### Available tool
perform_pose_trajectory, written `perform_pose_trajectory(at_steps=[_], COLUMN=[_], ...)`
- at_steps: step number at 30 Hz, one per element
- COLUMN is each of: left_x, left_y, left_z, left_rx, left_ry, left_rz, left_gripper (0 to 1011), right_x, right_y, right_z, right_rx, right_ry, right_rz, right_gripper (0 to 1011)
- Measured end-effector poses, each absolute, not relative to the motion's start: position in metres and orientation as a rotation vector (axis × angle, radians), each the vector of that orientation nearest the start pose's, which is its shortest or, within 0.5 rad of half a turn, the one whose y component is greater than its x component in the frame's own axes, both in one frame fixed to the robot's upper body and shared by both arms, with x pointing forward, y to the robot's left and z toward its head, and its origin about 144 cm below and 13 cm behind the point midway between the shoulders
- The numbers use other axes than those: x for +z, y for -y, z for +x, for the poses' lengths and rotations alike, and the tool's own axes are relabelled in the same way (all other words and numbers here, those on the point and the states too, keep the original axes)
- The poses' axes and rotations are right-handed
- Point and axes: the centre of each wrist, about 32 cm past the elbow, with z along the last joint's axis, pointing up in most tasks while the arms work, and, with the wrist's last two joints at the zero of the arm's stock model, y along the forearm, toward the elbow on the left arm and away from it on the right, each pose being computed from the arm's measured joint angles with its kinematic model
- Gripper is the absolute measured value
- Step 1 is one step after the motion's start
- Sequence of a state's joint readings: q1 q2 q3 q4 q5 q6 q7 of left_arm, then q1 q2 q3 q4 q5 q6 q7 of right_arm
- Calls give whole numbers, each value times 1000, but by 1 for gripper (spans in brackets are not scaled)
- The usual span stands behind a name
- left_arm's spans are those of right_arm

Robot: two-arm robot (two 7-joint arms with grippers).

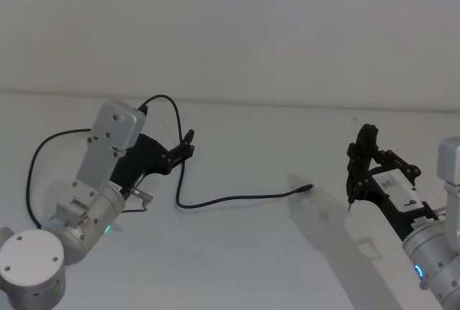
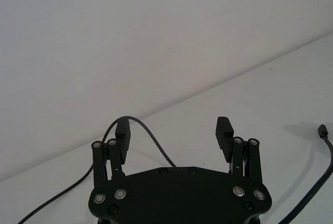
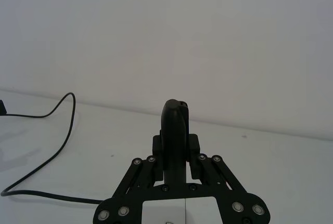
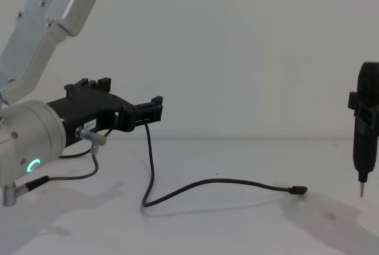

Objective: Pick up the data cable with the one hand.

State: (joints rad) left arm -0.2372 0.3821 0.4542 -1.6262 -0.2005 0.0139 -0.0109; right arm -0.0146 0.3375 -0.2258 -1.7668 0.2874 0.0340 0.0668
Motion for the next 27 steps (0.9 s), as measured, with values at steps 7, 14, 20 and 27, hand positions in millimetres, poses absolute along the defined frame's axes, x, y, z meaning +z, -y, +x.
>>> perform_pose_trajectory(at_steps=[7, 14, 20, 27], left_x=[1204, 1204, 1205, 1209], left_y=[-198, -199, -201, -208], left_z=[492, 492, 492, 492], left_rx=[1124, 1123, 1102, 1037], left_ry=[268, 268, 282, 316], left_rz=[61, 62, 77, 111], left_gripper=[1001, 1001, 1001, 1001], right_x=[1189, 1189, 1189, 1189], right_y=[237, 237, 237, 237], right_z=[443, 443, 443, 443], right_rx=[-1229, -1229, -1230, -1229], right_ry=[75, 75, 75, 75], right_rz=[26, 26, 26, 26], right_gripper=[268, 268, 268, 268])
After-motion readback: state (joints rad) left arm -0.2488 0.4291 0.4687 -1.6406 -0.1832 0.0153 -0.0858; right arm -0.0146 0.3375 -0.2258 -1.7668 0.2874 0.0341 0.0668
